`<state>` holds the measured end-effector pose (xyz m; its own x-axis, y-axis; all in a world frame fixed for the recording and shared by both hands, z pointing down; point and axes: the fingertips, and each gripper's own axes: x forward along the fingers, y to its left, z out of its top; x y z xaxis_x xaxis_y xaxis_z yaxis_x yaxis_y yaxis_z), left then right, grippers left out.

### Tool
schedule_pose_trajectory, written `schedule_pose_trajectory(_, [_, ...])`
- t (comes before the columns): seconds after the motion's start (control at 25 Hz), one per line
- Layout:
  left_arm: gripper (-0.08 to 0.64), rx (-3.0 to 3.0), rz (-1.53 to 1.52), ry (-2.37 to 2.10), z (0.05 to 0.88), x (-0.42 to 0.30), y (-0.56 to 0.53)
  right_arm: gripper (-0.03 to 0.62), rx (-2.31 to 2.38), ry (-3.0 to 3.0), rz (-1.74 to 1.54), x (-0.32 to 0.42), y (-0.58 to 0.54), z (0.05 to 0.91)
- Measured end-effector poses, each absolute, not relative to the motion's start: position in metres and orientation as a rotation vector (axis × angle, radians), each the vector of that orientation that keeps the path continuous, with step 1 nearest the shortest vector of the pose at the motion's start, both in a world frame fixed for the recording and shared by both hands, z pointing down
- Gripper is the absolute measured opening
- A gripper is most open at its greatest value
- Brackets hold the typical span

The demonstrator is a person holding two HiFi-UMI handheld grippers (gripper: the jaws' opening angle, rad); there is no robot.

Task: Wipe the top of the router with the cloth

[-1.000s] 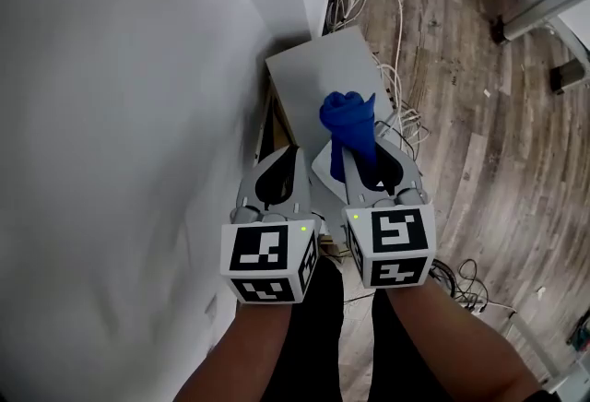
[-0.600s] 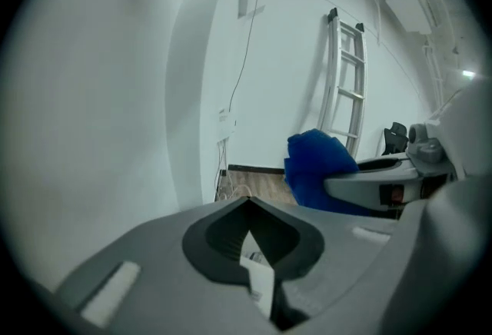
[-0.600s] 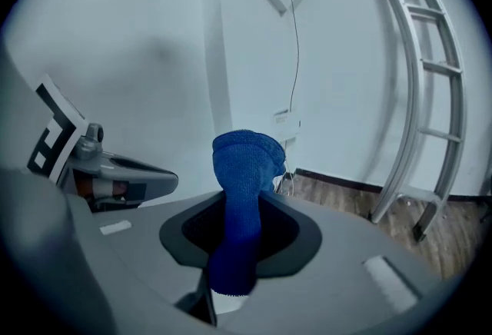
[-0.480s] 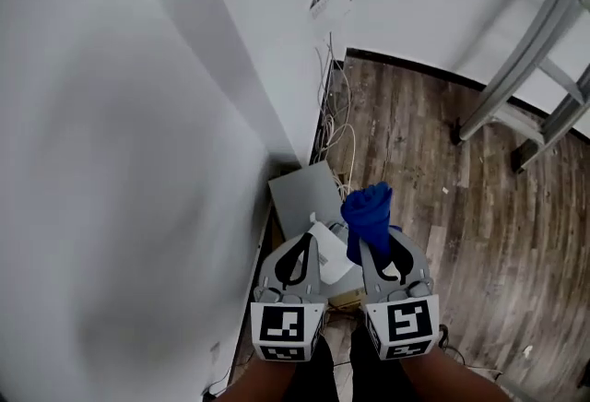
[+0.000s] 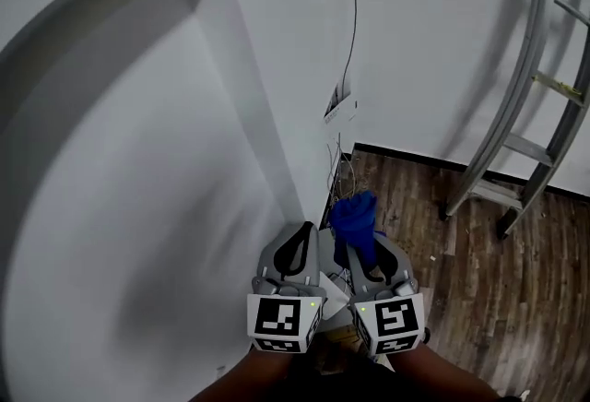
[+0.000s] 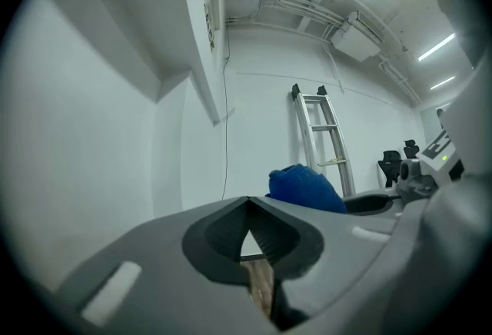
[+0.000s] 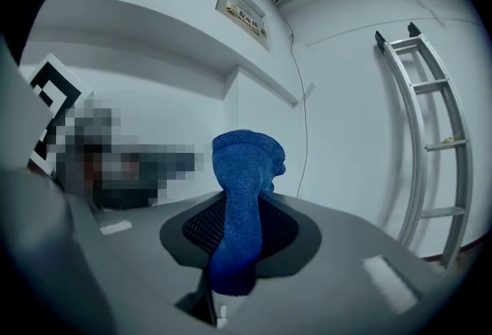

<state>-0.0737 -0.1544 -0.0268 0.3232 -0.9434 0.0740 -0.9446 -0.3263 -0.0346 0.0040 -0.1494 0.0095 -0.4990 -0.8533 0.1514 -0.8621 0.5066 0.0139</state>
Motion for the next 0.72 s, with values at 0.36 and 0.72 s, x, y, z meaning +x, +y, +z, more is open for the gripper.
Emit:
schedule_pose_trajectory(0.36, [0.0, 2.571, 0.154, -1.776, -0.027, -0.052, -0.14, 0.114, 1.581, -2.579, 0.063, 0.026, -0.141, -0.008])
schedule_pose_trajectory(0.72, [0.0, 2.589, 0.154, -1.781, -0.024, -0.036, -0.148, 0.114, 1.598, -2.572, 0.077, 0.038, -0.143, -0.003])
